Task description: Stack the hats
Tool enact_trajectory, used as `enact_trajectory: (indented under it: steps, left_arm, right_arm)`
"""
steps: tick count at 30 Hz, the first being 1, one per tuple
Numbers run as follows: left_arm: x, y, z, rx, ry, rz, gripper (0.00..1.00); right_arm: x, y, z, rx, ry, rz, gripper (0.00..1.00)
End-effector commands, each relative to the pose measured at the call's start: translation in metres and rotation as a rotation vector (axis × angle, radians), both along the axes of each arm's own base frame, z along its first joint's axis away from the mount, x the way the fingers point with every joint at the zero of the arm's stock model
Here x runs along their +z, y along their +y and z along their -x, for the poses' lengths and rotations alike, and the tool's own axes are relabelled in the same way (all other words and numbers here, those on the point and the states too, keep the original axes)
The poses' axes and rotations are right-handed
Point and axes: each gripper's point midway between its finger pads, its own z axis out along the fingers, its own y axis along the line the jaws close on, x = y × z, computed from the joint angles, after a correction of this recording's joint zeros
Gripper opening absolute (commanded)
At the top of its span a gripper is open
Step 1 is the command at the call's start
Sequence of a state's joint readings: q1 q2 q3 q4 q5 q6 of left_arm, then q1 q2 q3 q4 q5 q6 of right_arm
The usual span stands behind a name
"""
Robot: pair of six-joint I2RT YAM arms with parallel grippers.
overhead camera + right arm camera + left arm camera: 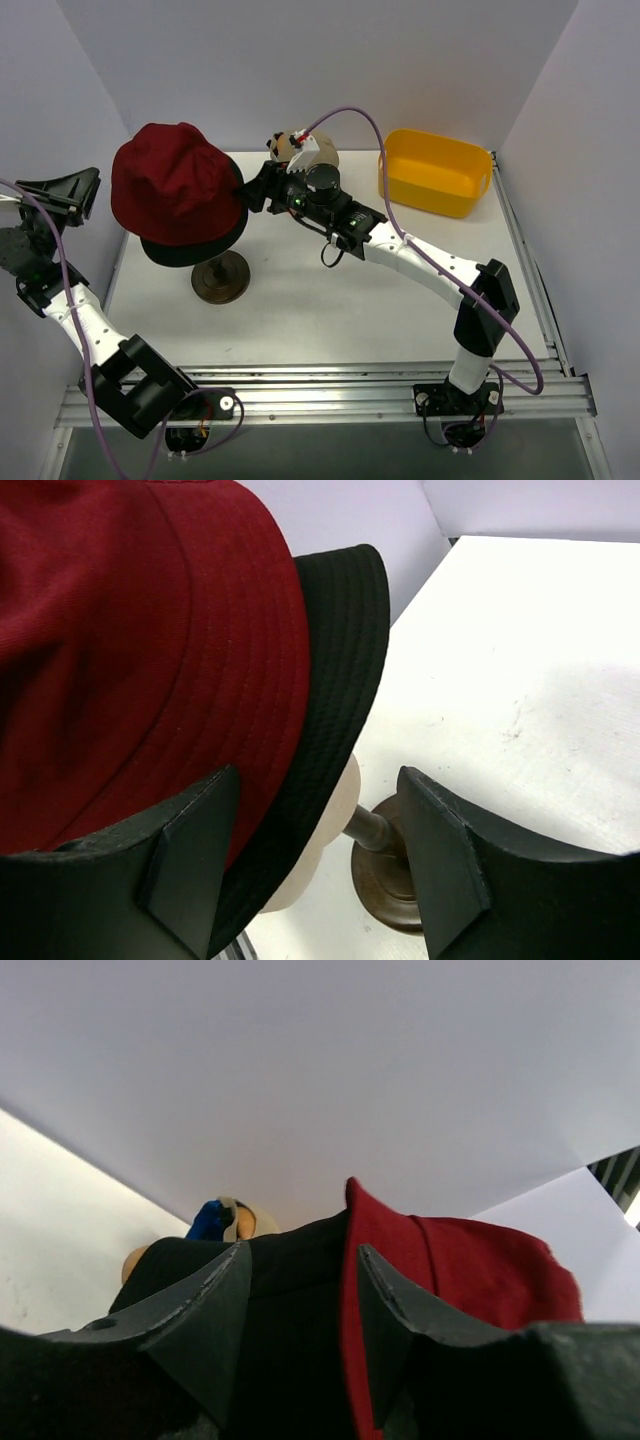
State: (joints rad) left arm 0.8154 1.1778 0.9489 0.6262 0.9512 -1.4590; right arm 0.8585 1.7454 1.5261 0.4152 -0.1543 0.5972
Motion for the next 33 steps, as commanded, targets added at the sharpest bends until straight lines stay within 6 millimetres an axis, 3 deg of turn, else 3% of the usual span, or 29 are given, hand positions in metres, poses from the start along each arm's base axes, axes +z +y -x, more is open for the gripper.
enact_trajectory:
  steps: [1,5,10,19,26,30,33]
  left_arm:
    - [0.05,-0.015,0.016,-0.041,-0.165,-0.101,0.56]
    - [0.06,-0.021,0.023,-0.041,-0.202,-0.135,0.6]
    - [0.055,-0.026,0.019,-0.045,-0.196,-0.156,0.65]
    - [0.042,-0.054,0.002,-0.115,-0.171,-0.193,0.68]
    - [0.035,-0.053,-0.004,-0.118,-0.152,-0.187,0.68]
    - [0.032,-0.053,-0.005,-0.116,-0.154,-0.183,0.63]
    - [0.03,-0.051,-0.007,-0.113,-0.149,-0.177,0.49]
  right_arm:
    - [0.019,-0.007,-0.003,-0.023,-0.045,-0.002,0.6]
    - [0.023,-0.009,-0.002,-0.018,-0.052,-0.005,0.6]
    - [0.027,-0.011,0.001,-0.014,-0.055,-0.014,0.6]
    - [0.028,-0.016,0.005,-0.018,-0.06,-0.012,0.6]
    - [0.038,-0.025,0.007,-0.036,-0.079,-0.018,0.6]
    - [0.039,-0.026,0.008,-0.04,-0.083,-0.017,0.6]
    - [0.039,-0.028,0.008,-0.045,-0.084,-0.018,0.6]
